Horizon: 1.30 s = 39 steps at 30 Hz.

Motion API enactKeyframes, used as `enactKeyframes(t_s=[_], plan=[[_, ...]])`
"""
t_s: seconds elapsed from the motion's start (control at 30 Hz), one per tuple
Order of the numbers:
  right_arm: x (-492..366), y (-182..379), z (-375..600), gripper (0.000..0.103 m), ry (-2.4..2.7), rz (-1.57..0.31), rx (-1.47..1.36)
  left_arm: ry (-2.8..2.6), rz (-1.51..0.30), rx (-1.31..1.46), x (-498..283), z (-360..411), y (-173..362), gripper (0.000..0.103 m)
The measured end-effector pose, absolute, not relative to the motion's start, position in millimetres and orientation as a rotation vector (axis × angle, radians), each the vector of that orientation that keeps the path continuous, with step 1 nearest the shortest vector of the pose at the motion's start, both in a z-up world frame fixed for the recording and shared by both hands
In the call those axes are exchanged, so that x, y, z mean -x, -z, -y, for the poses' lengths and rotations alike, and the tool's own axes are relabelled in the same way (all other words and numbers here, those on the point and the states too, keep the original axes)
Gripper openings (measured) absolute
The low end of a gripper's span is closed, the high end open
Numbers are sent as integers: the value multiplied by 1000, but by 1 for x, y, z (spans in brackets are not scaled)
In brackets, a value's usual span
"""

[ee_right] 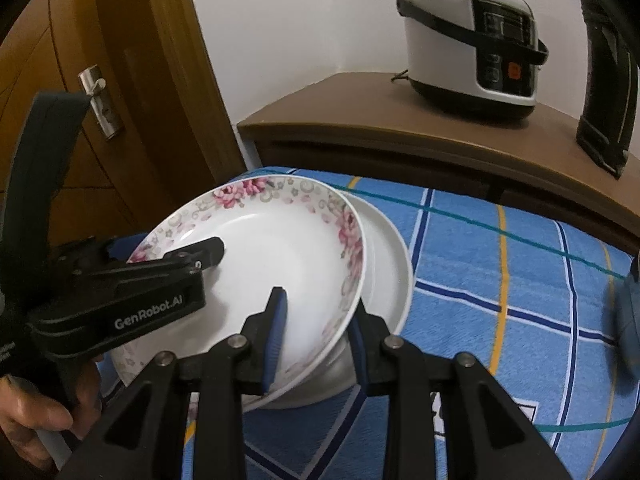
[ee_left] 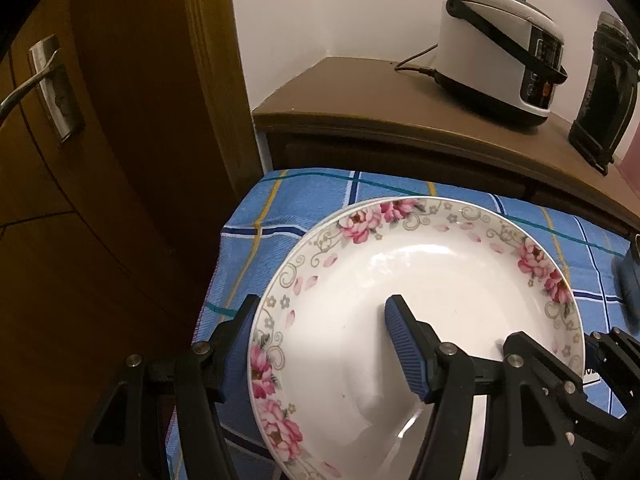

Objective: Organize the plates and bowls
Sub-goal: 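Lift the pink-floral plate with both grippers and carry it over the plate stack, then lower the pink-floral plate onto the red-flower plate and open both grippers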

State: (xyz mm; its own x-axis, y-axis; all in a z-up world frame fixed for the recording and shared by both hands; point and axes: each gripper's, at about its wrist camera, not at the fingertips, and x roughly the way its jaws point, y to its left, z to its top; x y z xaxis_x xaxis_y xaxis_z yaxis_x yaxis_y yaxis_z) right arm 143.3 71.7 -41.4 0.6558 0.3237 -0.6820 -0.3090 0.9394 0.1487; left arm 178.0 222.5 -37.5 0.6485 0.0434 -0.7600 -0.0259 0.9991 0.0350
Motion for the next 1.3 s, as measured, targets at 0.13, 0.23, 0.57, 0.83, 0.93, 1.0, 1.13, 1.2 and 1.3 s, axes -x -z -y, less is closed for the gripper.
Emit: enactKeyframes(t_s=[0.13,0.23,0.57,0.83,0.93,1.0,1.13,1.2,1.3], plan=[[-142,40,-68,31,-360,-770,-30,-56,-860,-51,-177,-219,41,66],[-140,40,-70,34,-353,-755,-11,-63,-860,-44,-178,-219,42,66],[-138,45,-54,51,-326,-747,-59,-75,-872,-29,-179,-219,51,66],[-126,35,-40,57,-311,-723,-68,-117,-867,-64,-175,-213,50,66],[-120,27,-30,69,-294,-703,-69,-179,-827,-106,-166,-210,41,66],[-115,23,-23,70,-277,-693,-65,-201,-803,-117,-159,-207,34,66],[-105,21,-10,71,-262,-696,-59,-205,-783,-76,-143,-203,21,66],[-99,22,-2,71,-254,-700,-56,-201,-771,-58,-134,-196,15,66],[-88,21,16,72,-246,-704,-79,-189,-763,-52,-123,-182,11,67]])
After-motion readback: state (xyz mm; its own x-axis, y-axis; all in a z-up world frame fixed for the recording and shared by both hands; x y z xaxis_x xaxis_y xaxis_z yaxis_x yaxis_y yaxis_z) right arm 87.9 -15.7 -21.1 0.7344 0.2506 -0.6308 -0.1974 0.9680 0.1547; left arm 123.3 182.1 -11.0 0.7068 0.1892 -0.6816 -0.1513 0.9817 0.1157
